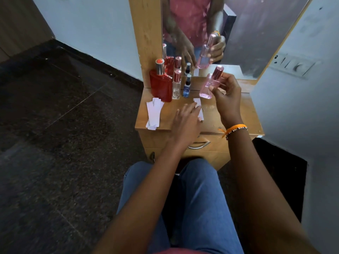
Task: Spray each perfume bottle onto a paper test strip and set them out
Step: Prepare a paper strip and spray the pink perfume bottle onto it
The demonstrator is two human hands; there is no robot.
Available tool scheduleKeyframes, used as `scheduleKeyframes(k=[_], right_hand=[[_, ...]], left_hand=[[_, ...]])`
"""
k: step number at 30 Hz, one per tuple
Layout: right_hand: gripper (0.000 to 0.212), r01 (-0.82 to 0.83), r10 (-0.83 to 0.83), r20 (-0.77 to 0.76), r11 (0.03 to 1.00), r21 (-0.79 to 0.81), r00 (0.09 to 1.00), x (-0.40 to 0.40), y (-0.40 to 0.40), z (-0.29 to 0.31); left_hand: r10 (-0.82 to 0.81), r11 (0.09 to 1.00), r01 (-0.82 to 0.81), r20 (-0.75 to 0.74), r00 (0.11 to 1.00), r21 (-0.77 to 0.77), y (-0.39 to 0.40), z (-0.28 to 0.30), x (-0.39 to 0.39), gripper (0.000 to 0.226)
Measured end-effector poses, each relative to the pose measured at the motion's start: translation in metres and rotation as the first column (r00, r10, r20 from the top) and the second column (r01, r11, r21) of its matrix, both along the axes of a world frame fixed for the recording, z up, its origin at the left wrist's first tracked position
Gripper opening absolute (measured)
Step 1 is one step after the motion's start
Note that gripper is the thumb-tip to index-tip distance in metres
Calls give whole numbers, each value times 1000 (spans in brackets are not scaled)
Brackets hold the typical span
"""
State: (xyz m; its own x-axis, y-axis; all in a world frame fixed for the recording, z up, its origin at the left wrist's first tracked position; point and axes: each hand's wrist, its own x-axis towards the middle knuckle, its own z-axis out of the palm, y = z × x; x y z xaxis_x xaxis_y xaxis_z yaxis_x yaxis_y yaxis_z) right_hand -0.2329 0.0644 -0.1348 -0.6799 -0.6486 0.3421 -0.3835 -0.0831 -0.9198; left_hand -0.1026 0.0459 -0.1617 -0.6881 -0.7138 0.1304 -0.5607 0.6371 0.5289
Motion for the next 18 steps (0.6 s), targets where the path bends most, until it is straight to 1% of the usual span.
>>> scheduleKeyframes(k=[2,3,5,12,18], right_hand=[[29,-2,3,-5,1000,14,1000,-3,-3,-2],[29,-8,8,-9,1000,20,1000,-3,-5,-4],[29,-13,13,-14,999,31,1000,-5,-7,-6],[27,-43,45,-36,998,42,998,-3,-10,-10],[28,-139,149,-85,983,118,985,3,-3,-16]], left_hand=[[-24,999,29,134,991,-32,-5,-7,-3,51],[-33,998,40,171,985,-40,-7,-10,-2,51],[-43,997,56,197,980,-59,-6,-14,2,50],[-25,992,34,74,997,-124,8,-17,13,38],[-11,994,16,46,999,-108,11,-16,13,36]])
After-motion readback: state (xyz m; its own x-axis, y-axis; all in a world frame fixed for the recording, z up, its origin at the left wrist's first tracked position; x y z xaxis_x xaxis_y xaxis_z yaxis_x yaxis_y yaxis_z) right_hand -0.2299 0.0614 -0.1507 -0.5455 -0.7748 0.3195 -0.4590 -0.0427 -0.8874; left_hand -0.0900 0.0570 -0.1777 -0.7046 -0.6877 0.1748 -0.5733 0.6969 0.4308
